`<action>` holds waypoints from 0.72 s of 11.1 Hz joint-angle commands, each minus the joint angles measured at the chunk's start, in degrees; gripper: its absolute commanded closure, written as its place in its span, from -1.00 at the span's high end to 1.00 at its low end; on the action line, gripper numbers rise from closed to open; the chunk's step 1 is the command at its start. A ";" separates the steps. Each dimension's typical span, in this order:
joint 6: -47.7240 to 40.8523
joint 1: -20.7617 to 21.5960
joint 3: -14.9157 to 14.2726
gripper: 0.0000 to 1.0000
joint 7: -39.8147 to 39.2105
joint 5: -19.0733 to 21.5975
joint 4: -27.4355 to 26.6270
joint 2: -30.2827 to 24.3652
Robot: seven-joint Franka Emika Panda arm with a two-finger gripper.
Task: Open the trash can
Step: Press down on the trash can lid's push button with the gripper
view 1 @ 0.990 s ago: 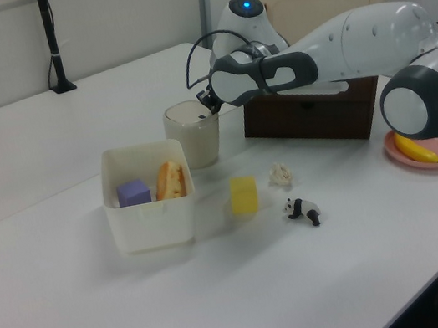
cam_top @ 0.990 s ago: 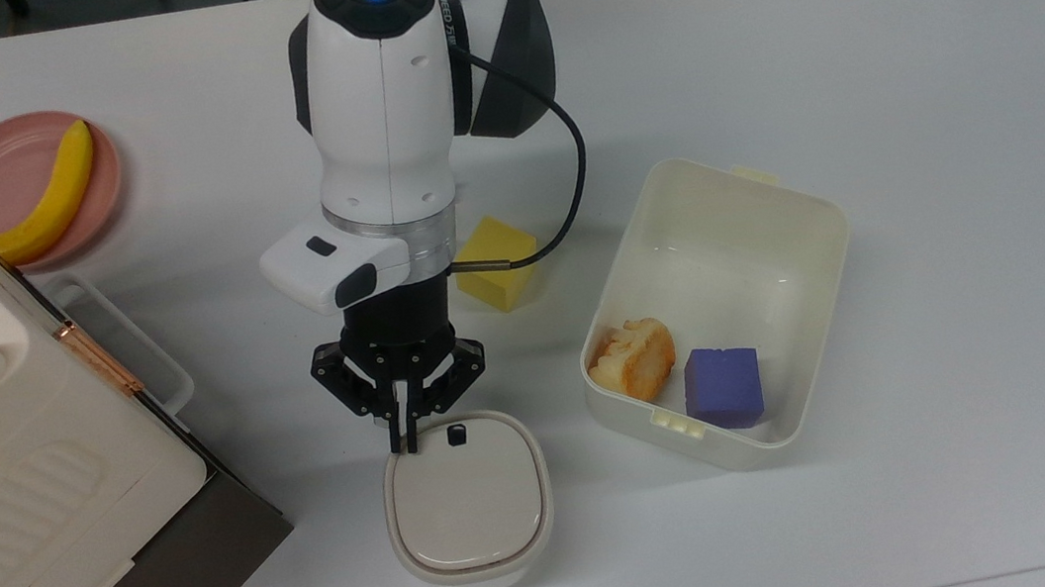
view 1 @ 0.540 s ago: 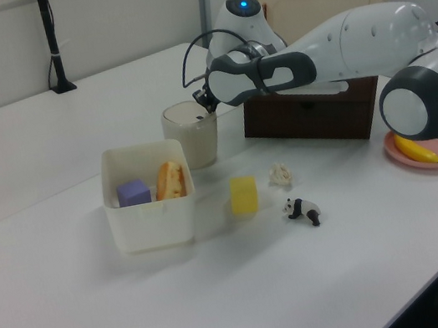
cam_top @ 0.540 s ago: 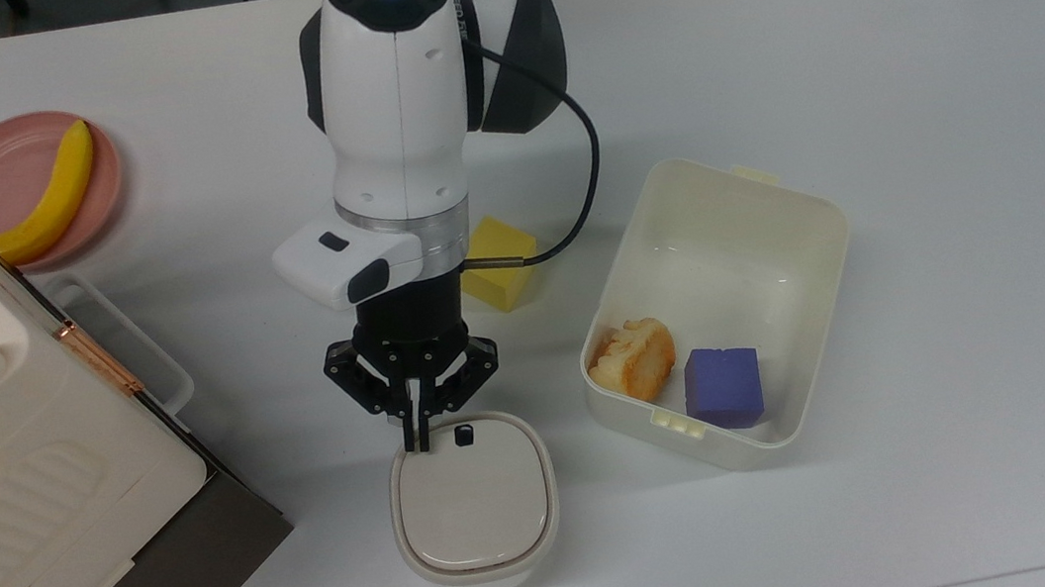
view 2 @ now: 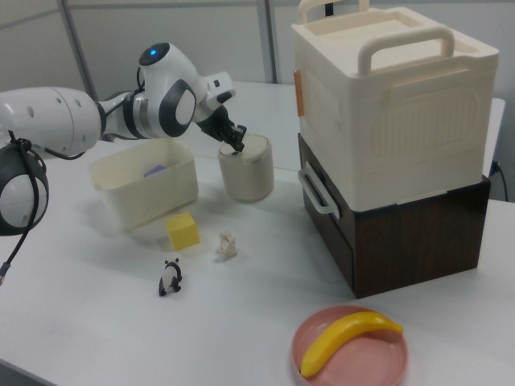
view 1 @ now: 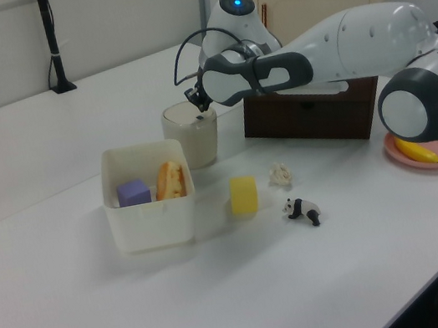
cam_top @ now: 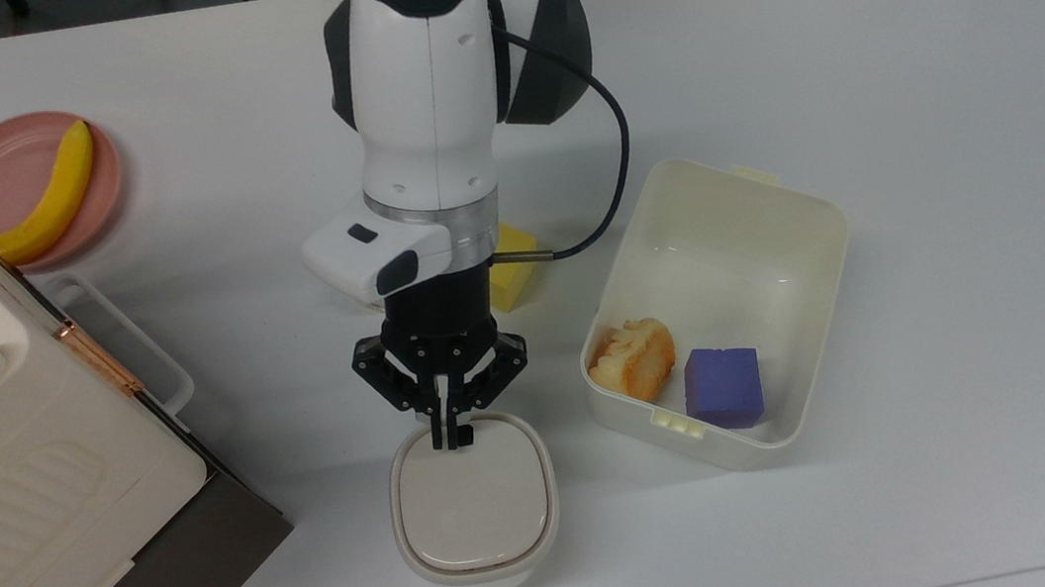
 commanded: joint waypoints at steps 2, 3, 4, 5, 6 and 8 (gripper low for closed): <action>-0.57 1.20 -0.69 -0.82 0.83 -0.91 -1.48 0.00; -0.66 1.29 -0.60 -0.82 0.83 -0.82 -1.48 0.00; -0.75 1.38 -0.52 -0.82 0.91 -0.74 -1.48 -0.17; -0.84 1.64 -0.51 -0.82 1.18 0.22 -1.39 -0.69; -0.92 1.81 -0.43 -0.82 1.35 0.41 -1.48 -2.27; -2.06 1.82 -0.43 -0.82 1.00 1.46 -4.36 -6.83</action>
